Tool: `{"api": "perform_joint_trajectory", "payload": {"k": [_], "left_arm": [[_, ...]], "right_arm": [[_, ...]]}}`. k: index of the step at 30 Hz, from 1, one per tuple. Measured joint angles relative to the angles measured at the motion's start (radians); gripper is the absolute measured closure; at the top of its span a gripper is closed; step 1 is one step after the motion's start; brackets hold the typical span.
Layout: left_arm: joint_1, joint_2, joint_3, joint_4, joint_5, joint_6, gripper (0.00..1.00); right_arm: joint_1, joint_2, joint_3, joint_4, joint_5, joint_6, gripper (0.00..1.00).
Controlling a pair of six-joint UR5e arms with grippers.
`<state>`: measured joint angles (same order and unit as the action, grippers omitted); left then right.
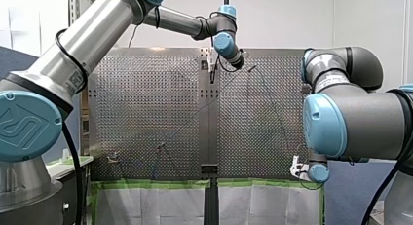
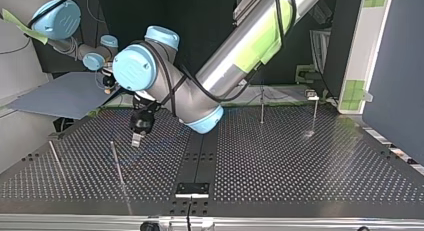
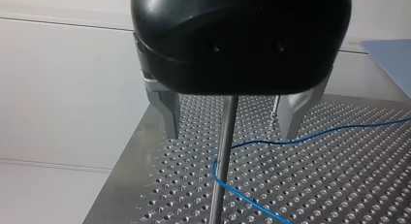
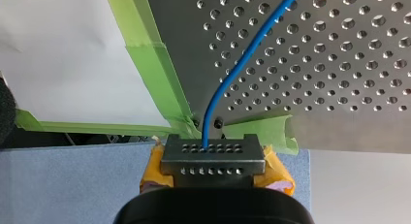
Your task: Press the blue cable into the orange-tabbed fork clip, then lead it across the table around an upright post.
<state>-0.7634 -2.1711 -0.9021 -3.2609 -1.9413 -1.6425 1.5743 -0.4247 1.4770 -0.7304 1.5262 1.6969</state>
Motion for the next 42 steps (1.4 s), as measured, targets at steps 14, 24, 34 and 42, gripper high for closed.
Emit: {"api": "perform_joint_trajectory", "payload": {"k": [14, 24, 34, 42], "left_arm": [[-0.015, 0.091, -0.102, 0.011, -0.026, -0.032, 0.00], [-0.003, 0.186, -0.197, 0.104, -0.035, -0.116, 0.00], [-0.004, 0.283, -0.294, 0.202, -0.088, -0.118, 0.00], [-0.003, 0.359, -0.370, 0.278, -0.061, -0.149, 0.00]], "right_arm": [[0.000, 0.000, 0.000, 0.003, -0.001, -0.001, 1.00], [0.002, 0.000, 0.000, 0.003, -0.001, -0.002, 1.00], [0.004, 0.000, 0.000, 0.003, -0.003, -0.003, 1.00], [0.005, 0.000, 0.001, 0.003, -0.003, -0.002, 1.00]]}}
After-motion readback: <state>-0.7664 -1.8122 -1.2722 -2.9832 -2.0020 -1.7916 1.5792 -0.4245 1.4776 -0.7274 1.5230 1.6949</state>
